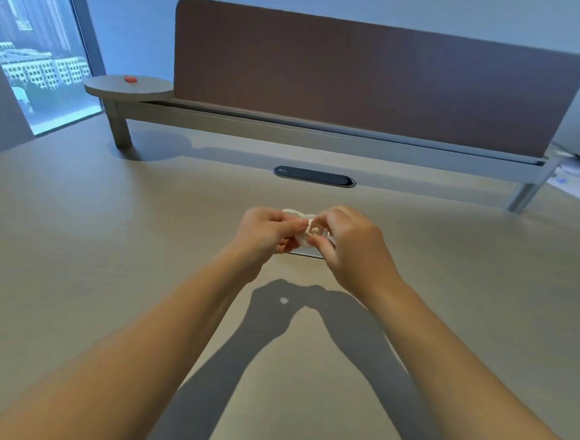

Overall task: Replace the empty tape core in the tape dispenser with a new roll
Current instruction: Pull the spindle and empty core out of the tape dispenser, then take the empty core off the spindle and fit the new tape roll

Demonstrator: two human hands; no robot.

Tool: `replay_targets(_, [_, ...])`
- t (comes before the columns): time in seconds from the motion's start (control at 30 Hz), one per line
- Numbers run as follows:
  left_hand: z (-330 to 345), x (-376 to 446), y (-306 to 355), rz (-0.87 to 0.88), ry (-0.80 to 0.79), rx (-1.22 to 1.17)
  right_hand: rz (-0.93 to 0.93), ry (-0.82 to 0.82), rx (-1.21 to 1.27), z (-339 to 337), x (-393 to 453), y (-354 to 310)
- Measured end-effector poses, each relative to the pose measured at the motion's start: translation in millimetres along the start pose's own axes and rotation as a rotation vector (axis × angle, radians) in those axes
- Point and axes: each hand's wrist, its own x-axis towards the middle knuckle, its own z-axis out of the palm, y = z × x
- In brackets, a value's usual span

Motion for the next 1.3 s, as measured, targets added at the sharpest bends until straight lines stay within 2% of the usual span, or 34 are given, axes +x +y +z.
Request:
replay_targets(0.2, [-1, -20, 0, 0.050, 0.021, 0.078, 0.039, -0.053, -0.011, -9, -12, -15])
replay_targets(0.33, [2, -15, -8, -0.018, -0.038, 0.076, 0.092, -0.073, 0.056, -6, -22, -6])
replay_targets(0.6, [19, 19, -61, 0.010, 0.055, 0.559, 0.597, 0.150, 0.536, 15, -46, 46])
replay_targets(0.83, [25, 24, -76, 0.197, 0.091, 0.945, 0.667, 0.149, 0.475, 27, -58, 82])
replay_targets(0.9, [30, 22, -73, 0.267, 0.111, 0.974, 0.713, 0.159, 0.488, 28, -62, 88])
replay_targets(1.0, [48, 21, -66, 0.382, 0.035, 0.995, 0.773, 0.172, 0.456, 23, -68, 102])
replay_targets(1.13, [80, 33, -65, 0.426, -0.103, 1.083, 0.781, 0.152, 0.375, 13, -79, 123])
replay_targets(1.3, [112, 56, -73, 0.473, -0.150, 1.440, 0.776, 0.154, 0.408, 4, -88, 139])
